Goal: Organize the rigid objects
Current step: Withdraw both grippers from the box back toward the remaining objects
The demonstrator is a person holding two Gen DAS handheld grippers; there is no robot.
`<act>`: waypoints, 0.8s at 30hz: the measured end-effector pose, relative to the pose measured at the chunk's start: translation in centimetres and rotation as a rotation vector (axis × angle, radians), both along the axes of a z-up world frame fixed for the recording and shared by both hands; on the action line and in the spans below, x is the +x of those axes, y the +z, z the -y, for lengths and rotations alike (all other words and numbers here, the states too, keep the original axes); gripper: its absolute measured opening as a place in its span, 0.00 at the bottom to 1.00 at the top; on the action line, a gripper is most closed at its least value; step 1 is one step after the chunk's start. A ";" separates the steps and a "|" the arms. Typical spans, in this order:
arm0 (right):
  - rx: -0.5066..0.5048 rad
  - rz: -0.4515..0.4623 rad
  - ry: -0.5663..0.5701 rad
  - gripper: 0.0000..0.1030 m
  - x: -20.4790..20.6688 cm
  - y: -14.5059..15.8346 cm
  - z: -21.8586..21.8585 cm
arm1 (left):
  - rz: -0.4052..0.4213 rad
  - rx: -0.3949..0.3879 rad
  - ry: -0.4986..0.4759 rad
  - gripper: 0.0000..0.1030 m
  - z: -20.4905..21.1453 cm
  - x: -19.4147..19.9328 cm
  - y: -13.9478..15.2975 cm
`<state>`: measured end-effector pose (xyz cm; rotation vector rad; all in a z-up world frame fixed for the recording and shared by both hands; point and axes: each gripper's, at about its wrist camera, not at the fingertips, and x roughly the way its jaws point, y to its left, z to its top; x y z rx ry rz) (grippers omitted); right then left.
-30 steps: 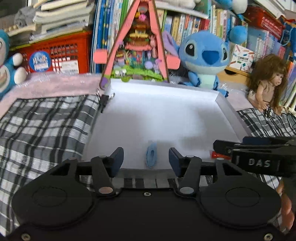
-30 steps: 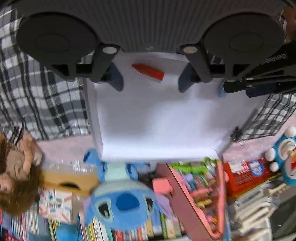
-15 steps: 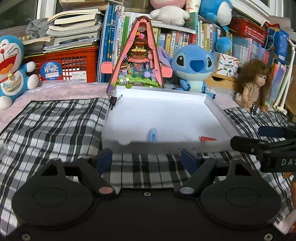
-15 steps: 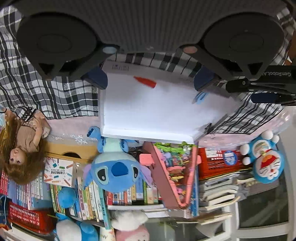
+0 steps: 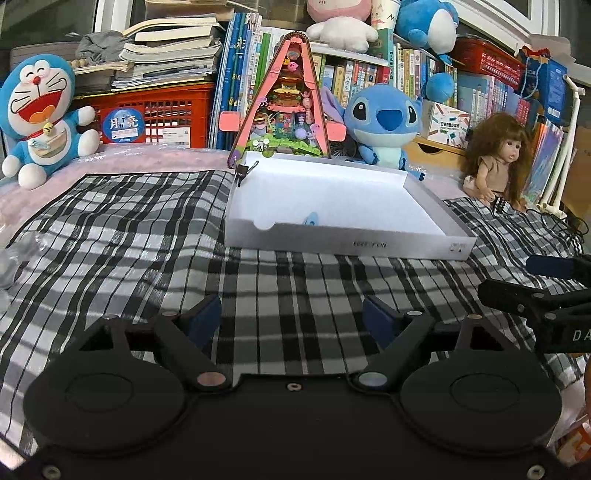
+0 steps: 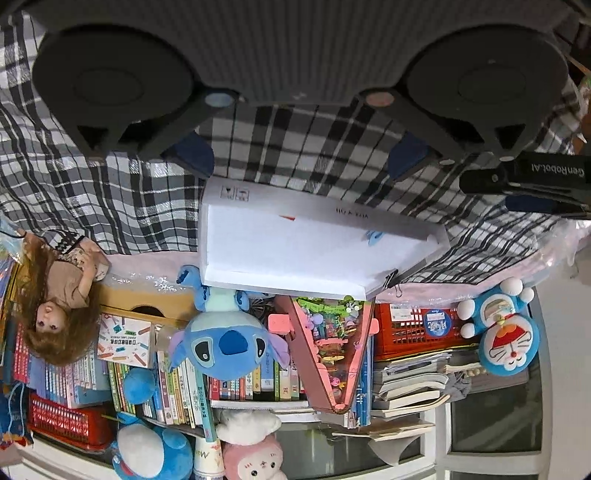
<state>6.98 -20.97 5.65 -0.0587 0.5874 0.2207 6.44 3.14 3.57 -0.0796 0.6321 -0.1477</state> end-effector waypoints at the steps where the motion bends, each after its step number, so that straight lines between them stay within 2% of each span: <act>1: -0.008 0.006 0.002 1.00 -0.4 -0.1 -0.1 | 0.004 0.003 0.002 0.80 0.0 -0.3 -0.1; 10: -0.011 0.029 -0.007 1.00 -3.2 -1.0 0.1 | 0.053 0.048 0.001 0.82 0.0 -3.1 -1.2; 24: -0.042 0.058 -0.017 1.00 -5.9 -2.4 0.0 | 0.124 0.055 0.007 0.83 -0.6 -6.4 -2.5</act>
